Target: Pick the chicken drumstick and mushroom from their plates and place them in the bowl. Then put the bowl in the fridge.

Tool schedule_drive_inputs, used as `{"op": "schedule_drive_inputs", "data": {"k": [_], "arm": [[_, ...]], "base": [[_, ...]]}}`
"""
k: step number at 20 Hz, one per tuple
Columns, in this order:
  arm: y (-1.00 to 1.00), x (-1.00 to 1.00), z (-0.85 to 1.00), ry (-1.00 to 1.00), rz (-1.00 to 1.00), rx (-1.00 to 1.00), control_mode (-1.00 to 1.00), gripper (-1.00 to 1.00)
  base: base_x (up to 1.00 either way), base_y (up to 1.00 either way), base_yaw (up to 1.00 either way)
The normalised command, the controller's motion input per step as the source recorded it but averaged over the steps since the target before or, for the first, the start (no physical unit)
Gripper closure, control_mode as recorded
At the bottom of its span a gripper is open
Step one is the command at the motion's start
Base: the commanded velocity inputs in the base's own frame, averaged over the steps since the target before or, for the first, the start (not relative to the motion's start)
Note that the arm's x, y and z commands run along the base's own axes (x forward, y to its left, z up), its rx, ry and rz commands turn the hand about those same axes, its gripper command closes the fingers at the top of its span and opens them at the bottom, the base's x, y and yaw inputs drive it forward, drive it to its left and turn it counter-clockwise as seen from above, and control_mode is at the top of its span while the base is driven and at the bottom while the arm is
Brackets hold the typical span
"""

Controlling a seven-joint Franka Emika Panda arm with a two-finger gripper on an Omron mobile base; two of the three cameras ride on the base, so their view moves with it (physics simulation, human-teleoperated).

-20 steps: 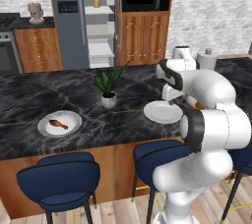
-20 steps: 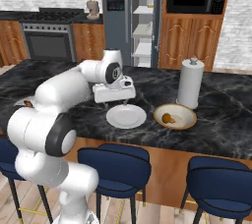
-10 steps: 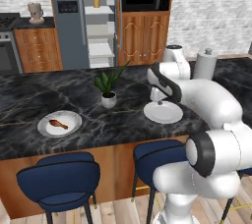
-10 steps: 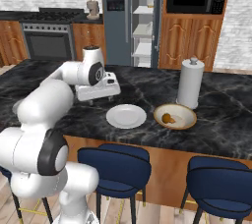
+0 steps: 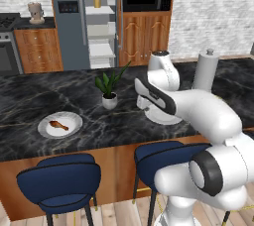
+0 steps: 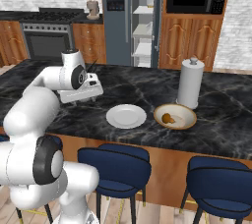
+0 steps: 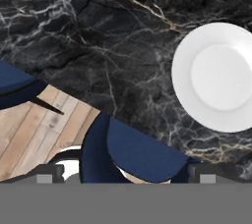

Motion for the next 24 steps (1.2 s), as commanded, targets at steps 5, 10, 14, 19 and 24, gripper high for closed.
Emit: {"op": "schedule_drive_inputs", "data": {"k": [5,10,14,19,24], "arm": [[0.56,0.00,0.13,-0.06,0.02,0.03,-1.00,-1.00],[0.66,0.00,0.05,-0.04,0.00,0.03,-1.00,-1.00],[0.78,0.00,0.00,0.00,0.02,0.00,-1.00,-1.00],[0.75,0.00,0.00,0.00,0.11,0.00,-1.00,-1.00],[0.78,0.00,0.00,-0.02,0.09,0.00,-1.00,-1.00]], "base": [[0.00,0.00,0.00],[0.00,0.00,0.00],[0.00,0.00,0.00],[0.00,0.00,0.00],[0.00,0.00,0.00]]}}
